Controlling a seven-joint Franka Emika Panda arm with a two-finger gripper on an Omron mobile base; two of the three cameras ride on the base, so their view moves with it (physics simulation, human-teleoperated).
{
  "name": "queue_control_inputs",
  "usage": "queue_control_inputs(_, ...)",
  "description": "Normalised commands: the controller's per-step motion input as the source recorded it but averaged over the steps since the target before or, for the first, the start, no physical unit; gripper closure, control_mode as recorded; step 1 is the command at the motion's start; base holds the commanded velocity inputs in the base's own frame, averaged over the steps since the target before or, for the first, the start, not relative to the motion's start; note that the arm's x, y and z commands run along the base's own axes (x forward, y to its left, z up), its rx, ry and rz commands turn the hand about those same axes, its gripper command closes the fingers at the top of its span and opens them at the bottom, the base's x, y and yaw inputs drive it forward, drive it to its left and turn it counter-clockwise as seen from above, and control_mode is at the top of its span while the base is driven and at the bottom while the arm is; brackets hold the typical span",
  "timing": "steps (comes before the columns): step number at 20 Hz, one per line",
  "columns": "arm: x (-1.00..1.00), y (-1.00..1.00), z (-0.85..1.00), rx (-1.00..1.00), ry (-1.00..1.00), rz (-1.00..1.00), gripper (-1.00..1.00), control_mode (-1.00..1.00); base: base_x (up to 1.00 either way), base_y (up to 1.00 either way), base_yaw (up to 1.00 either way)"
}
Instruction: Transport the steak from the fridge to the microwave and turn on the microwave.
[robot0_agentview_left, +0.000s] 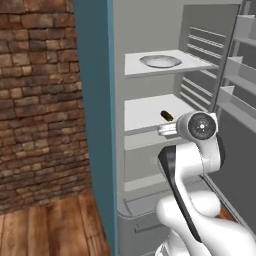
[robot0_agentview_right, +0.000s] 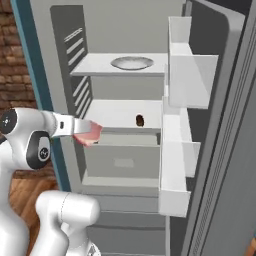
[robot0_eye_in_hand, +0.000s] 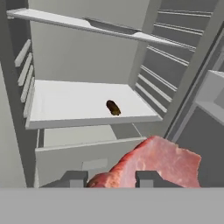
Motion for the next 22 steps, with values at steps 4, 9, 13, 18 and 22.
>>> queue_control_inputs(4, 0.0, 0.0, 0.0, 0.0, 0.0, 0.0, 1.0, 1.0, -0.17, 0.17, -0.34)
queue_control_inputs(9, 0.0, 0.0, 0.0, 0.0, 0.0, 0.0, 1.0, 1.0, -0.15, 0.25, -0.35)
queue_control_inputs(13, 0.0, 0.0, 0.0, 0.0, 0.0, 0.0, 1.0, 1.0, -0.15, 0.31, -0.37)
queue_control_inputs(18, 0.0, 0.0, 0.0, 0.0, 0.0, 0.0, 1.0, 1.0, -0.11, 0.46, -0.35)
queue_control_inputs(22, 0.0, 0.0, 0.0, 0.0, 0.0, 0.0, 1.0, 1.0, -0.11, 0.51, -0.35)
